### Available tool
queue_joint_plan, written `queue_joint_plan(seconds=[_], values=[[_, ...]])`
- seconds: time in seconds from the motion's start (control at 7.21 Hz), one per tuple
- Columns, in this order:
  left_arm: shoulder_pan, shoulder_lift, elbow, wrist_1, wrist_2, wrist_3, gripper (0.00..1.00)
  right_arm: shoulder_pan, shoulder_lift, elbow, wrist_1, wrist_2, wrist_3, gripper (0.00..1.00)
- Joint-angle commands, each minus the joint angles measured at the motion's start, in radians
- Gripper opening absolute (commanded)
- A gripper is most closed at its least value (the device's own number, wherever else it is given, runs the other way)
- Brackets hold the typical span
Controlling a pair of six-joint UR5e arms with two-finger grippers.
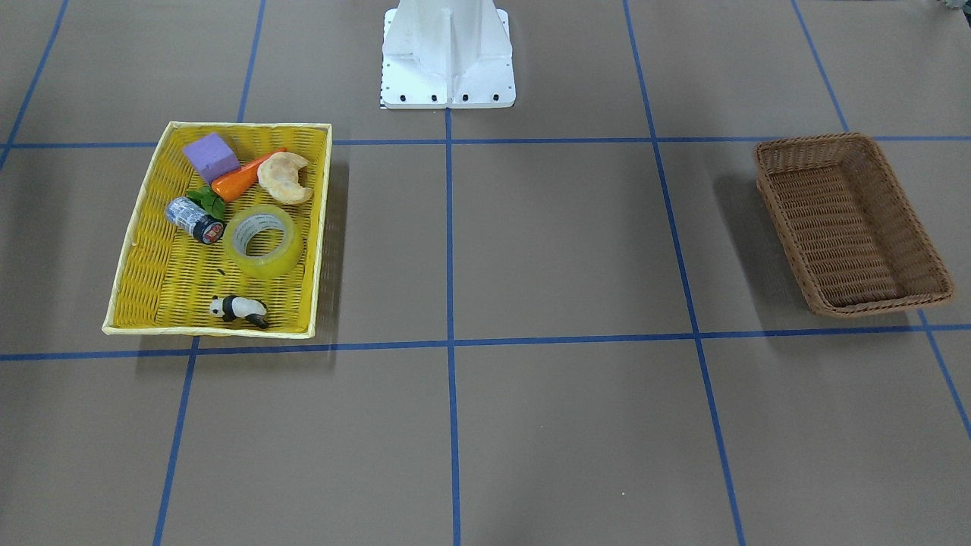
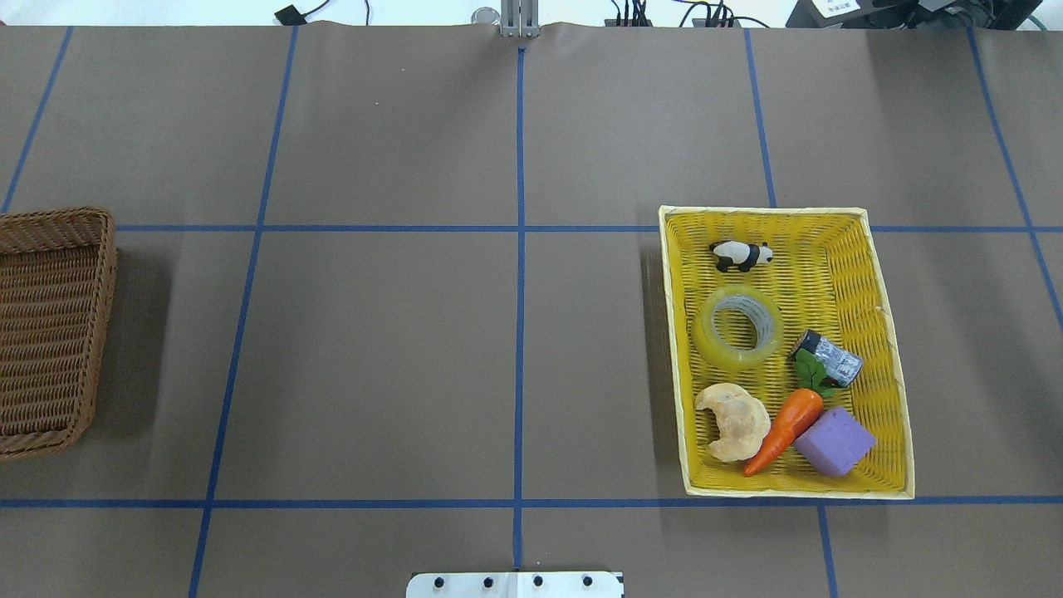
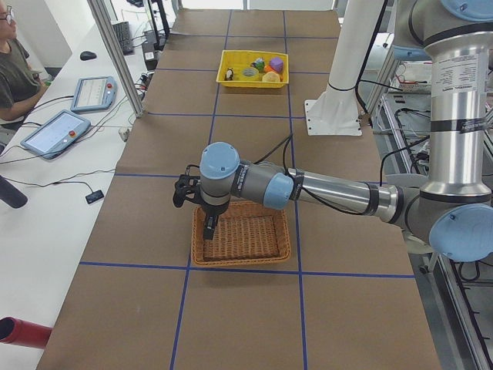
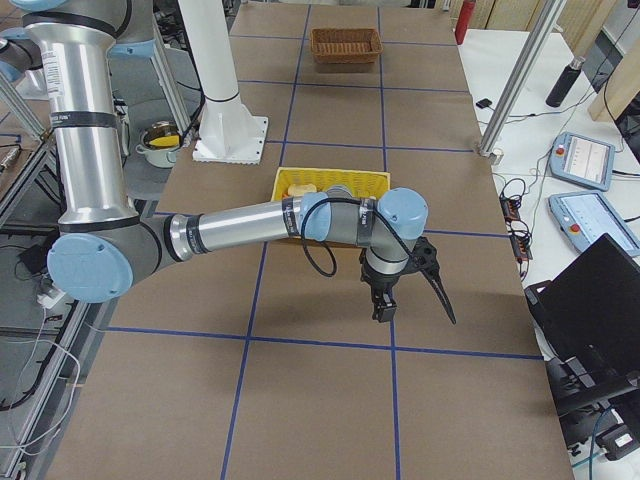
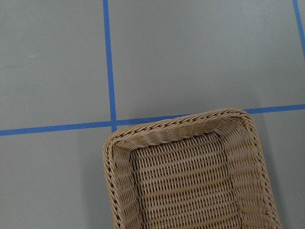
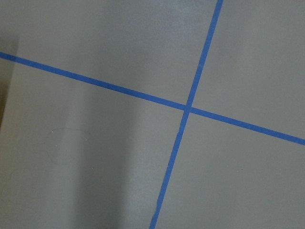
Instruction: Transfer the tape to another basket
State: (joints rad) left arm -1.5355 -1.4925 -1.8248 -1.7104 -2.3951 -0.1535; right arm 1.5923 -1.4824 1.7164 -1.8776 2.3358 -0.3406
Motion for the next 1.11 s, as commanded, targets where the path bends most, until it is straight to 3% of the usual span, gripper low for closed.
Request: queue_joint_plan(seconds=[0.0, 0.97], values=[[-0.001, 0.011, -0.01, -0.033, 0.004, -0.001, 0.98, 0.001, -0.001, 0.0, 0.0, 0.0, 0.0, 1.0], [0.0, 0.008, -0.007, -0.037, -0.001, -0.001, 0.98, 0.0, 0.001, 0.045, 0.003, 0.019, 0.003, 1.0]])
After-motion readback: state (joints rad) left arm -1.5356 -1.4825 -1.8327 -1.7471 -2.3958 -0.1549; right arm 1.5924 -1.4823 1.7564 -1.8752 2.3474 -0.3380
